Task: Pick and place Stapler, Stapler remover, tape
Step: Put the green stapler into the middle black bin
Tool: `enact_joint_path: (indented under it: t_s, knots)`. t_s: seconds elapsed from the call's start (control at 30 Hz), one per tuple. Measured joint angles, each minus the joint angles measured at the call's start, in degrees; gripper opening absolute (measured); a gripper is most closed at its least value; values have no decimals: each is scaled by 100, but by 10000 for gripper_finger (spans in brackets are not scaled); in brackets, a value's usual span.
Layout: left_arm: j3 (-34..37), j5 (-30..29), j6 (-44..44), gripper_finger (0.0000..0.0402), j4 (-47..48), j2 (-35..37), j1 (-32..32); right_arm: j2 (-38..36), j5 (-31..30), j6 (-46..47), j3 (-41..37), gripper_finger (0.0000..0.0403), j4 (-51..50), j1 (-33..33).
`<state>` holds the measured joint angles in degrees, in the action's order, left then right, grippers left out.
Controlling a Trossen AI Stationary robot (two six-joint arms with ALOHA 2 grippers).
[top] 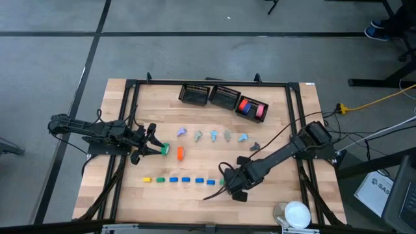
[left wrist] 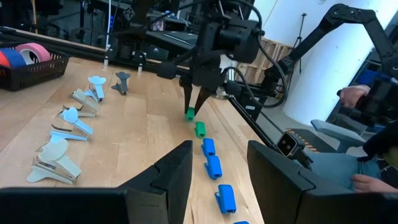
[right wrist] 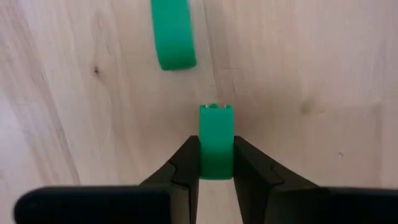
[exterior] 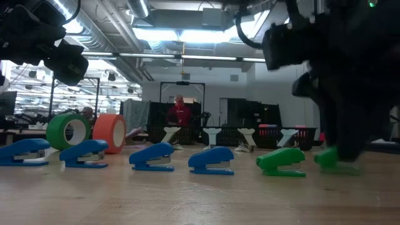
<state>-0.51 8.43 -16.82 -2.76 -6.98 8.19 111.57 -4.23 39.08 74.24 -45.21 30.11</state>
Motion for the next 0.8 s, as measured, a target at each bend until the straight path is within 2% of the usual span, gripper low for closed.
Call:
enact_joint_path:
  t_s: [0.43, 0.63, 0.8]
  knots:
    - [2, 1, 0, 150, 0, -2, 0, -1441, -263, -100, 2, 70, -447, -430]
    - [2, 1, 0, 150, 0, -2, 1, -1918, -373, -201, 2, 70, -434, -899]
    - [0, 0, 0, 150, 0, -2, 1, -2134, -437, 30, 2, 70, -313, -1563]
